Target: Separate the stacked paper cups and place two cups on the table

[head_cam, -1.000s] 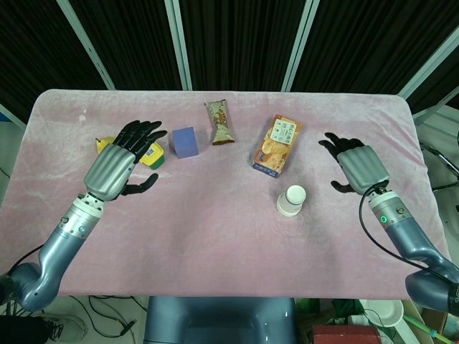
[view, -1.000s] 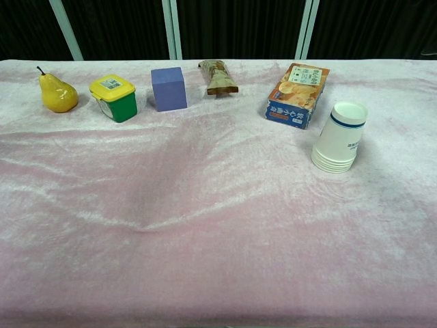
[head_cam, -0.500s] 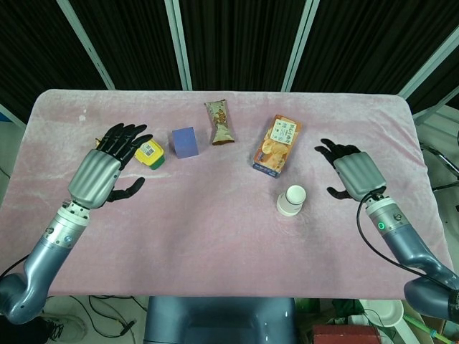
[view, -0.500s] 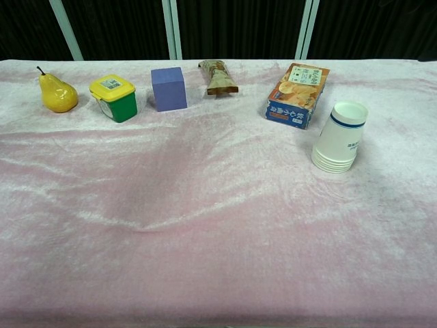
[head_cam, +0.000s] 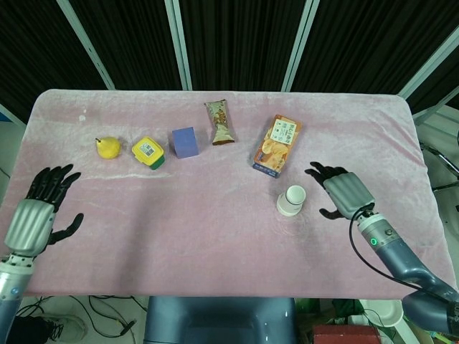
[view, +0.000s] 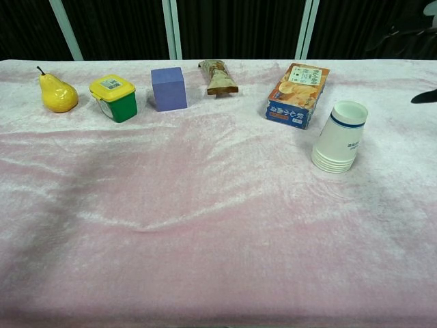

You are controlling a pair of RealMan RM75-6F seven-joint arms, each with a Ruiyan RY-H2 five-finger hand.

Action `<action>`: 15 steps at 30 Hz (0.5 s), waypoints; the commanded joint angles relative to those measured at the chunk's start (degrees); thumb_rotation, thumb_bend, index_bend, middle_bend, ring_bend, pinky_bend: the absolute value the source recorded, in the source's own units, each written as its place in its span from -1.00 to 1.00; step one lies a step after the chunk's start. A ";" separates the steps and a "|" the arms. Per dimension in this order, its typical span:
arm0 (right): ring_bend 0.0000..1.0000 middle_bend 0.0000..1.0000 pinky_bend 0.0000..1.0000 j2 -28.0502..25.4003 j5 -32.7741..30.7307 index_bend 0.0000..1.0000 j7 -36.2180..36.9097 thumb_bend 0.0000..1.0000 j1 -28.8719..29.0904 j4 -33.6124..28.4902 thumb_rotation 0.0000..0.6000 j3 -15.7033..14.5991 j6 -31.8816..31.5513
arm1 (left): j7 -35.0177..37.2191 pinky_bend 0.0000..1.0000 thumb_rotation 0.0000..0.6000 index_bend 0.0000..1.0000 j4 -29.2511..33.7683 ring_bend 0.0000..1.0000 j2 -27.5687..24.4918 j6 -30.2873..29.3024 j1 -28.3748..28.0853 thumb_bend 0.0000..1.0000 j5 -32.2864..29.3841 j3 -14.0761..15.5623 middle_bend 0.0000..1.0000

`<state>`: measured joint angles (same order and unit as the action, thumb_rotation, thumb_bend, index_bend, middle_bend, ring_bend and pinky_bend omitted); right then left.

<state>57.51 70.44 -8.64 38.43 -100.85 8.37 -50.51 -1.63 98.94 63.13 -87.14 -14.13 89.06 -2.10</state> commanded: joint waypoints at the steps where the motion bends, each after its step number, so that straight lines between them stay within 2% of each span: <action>1: -0.68 -0.91 -0.59 3.31 1.05 -0.70 0.49 -0.69 -0.53 1.35 1.00 -0.27 -1.67 | 3.59 -1.00 1.00 -0.80 -6.42 -1.00 3.26 -3.45 3.94 -0.30 -0.76 2.30 -0.94; 7: -0.68 -0.92 -0.65 8.62 -0.11 -0.72 -2.96 -0.69 1.19 5.41 1.00 0.15 -1.42 | 7.70 -1.00 1.00 -0.80 -10.70 -1.00 5.10 -4.65 4.88 -0.30 -0.82 1.15 -0.94; 15: -0.68 -0.92 -0.65 12.87 -4.81 -0.72 -5.09 -0.69 3.99 9.29 1.00 0.02 3.25 | 7.32 -1.00 1.00 -0.80 -11.88 -1.00 5.55 -4.00 5.24 -0.30 -1.71 0.08 -0.94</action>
<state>69.56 66.58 -12.85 41.69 -92.37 8.63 -48.35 6.01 87.17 68.57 -91.27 -8.93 87.48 -1.87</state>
